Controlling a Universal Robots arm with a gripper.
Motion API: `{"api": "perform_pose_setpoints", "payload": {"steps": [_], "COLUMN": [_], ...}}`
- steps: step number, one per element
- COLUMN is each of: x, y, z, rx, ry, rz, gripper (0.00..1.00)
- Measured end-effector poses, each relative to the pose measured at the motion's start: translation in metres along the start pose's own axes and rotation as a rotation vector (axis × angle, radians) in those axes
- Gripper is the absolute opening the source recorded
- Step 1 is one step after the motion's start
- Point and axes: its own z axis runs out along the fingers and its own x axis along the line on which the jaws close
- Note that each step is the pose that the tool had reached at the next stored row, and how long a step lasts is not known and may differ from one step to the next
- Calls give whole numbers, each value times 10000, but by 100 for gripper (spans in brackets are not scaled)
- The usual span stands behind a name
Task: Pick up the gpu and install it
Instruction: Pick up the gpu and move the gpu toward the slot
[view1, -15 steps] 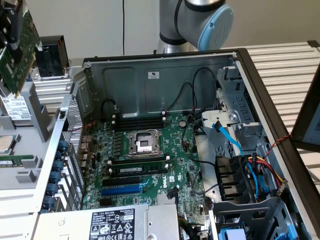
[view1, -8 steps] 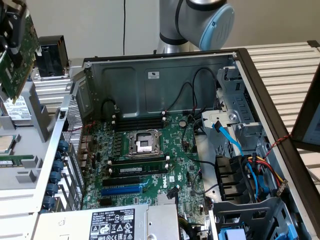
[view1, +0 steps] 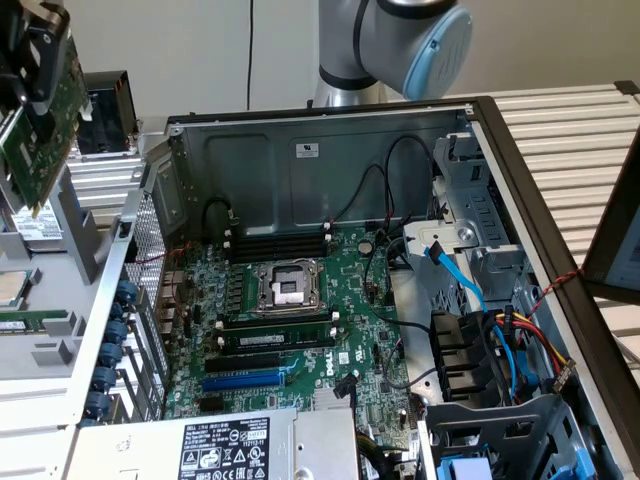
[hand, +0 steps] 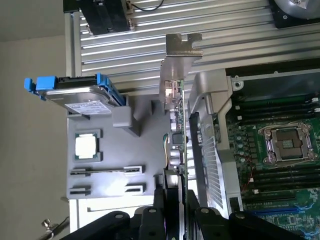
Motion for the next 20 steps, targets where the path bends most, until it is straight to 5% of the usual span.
{"api": "perform_pose_setpoints", "payload": {"steps": [6,15,20], "x": [-212,-572,-789], "y": [-71,-140,-147], "z": [-101,-249,-283], "rx": [137,231,308], "ry": [189,320,327], "rz": [46,77,84], "gripper": [28,28,28]}}
